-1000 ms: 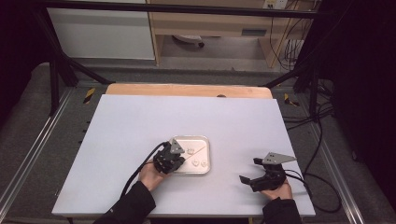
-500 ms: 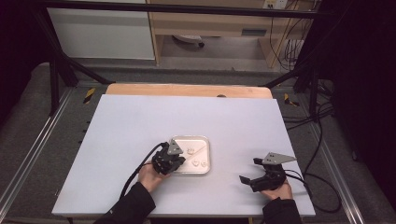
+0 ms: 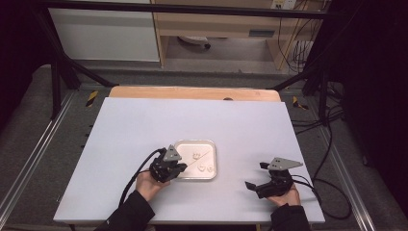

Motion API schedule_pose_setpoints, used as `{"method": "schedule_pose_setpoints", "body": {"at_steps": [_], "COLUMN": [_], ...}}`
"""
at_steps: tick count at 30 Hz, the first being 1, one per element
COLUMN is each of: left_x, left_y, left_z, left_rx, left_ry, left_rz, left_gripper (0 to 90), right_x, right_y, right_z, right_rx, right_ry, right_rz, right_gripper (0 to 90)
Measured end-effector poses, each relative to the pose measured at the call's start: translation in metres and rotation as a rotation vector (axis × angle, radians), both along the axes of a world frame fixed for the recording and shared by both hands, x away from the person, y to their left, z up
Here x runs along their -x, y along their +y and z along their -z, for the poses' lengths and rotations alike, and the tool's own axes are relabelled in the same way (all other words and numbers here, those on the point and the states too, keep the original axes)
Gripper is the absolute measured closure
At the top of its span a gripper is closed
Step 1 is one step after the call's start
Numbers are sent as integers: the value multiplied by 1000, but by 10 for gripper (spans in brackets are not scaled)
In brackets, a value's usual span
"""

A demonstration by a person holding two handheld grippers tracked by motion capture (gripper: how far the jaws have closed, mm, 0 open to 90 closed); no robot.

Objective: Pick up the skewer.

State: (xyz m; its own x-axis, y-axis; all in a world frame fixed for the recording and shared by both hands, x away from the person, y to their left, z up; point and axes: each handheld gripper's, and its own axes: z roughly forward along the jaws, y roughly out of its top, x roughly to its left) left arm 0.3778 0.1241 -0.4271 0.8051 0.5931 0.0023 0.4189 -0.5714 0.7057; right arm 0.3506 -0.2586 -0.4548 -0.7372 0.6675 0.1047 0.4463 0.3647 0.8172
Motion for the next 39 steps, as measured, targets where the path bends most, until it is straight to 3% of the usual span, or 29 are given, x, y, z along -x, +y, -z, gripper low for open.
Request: {"method": "schedule_pose_setpoints", "body": {"at_steps": [17, 26, 29, 39], "left_x": [7, 12, 13, 14], "left_y": [0, -7, -9, -23], "left_z": [-13, -20, -22, -28], "left_rx": [19, 1, -3, -34], "left_ry": [-15, -19, -21, -23], "left_rz": [35, 72, 81, 119], "left_gripper": [887, 887, 887, 887], "right_x": [1, 1, 3, 5], "right_y": [25, 38, 45, 57], "right_z": [-8, -14, -18, -24], "right_rx": [148, 213, 263, 346], "right_ry": [-79, -116, -144, -185], "right_rz": [-62, -98, -116, -142], "right_gripper": [11, 17, 21, 29]}}
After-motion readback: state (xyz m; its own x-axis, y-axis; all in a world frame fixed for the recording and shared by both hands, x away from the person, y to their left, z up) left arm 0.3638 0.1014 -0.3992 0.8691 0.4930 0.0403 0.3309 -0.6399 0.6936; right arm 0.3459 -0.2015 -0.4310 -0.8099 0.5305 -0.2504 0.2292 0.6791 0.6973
